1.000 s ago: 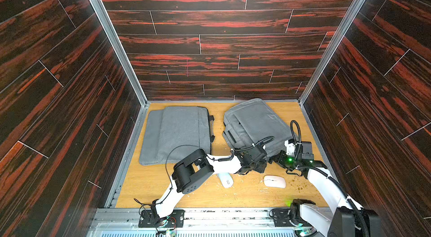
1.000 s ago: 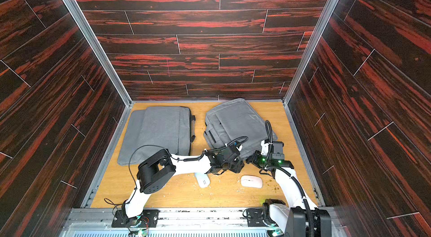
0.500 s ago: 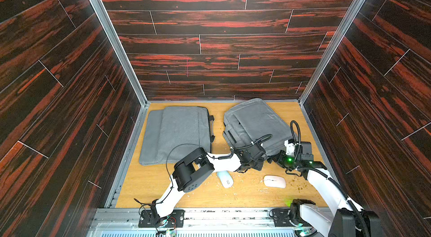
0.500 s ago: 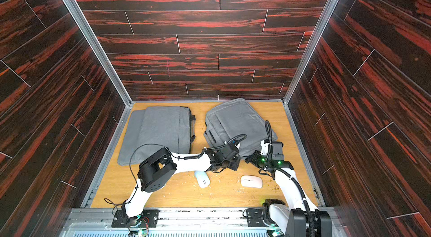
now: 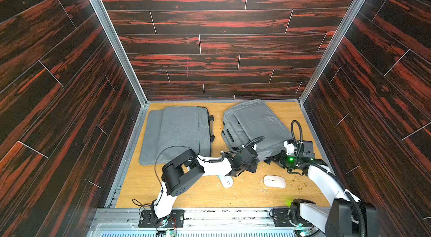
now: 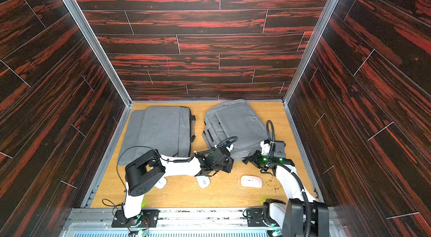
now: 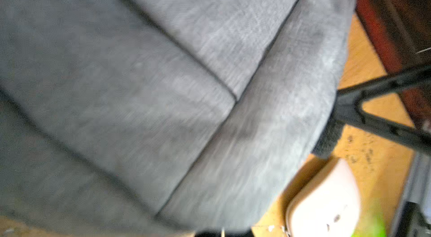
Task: Put the mouse into the laptop bag
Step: Unzip the zipper on the zippered laptop bag.
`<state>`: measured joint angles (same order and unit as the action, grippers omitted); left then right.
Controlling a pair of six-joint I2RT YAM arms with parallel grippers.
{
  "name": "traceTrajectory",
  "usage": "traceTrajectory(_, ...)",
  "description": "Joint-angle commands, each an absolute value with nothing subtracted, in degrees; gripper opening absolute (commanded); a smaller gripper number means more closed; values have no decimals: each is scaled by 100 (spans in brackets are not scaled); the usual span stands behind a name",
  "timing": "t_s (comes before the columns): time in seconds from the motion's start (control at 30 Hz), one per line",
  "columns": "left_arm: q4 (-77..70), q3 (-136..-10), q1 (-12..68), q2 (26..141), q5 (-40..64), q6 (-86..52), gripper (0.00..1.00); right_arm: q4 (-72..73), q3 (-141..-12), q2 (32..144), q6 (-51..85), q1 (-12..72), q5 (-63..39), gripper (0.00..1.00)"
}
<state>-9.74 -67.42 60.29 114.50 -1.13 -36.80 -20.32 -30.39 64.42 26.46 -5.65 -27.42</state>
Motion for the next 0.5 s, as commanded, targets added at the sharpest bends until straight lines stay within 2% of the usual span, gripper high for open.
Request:
traceTrajectory(0.0,-516,-6365,5829,11209,-410,-3903,0,-1778,-3287,6531,2547,-917,-2225,0)
traceTrajectory(0.47,-482,-6110,5540,11179,-505,-3786,0,-1520,-3299,6605,2712,-1601,-2131,0)
